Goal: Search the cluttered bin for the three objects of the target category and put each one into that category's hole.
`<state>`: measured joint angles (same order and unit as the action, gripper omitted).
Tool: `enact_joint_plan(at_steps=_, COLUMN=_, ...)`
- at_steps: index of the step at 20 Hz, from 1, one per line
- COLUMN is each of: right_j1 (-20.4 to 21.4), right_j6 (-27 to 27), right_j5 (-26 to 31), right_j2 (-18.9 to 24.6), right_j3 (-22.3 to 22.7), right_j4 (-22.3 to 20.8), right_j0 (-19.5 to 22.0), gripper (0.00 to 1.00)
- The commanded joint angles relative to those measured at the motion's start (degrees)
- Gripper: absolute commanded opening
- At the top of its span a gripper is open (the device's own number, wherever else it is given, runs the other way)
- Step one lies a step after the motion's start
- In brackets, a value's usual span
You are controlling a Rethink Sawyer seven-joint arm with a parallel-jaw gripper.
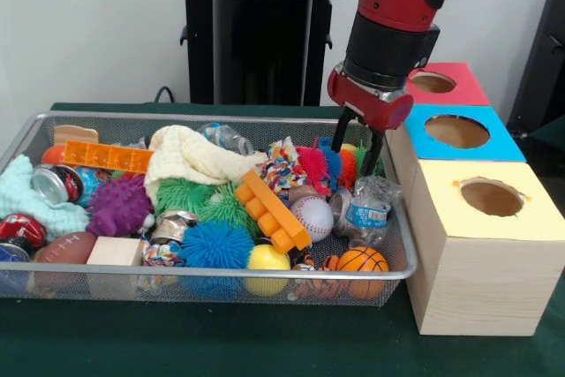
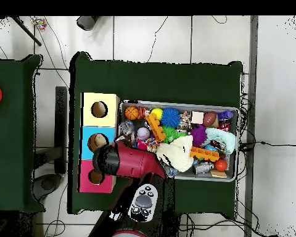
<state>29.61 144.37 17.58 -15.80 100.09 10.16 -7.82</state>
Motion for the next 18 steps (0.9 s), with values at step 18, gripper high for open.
enact_joint_plan(at_steps=18, right_j1=-4.28, right_j6=5.28, right_j5=8.46, right_j2=1.31, right_j3=-11.52, right_j4=1.43, right_j0=0.75, gripper=1.0)
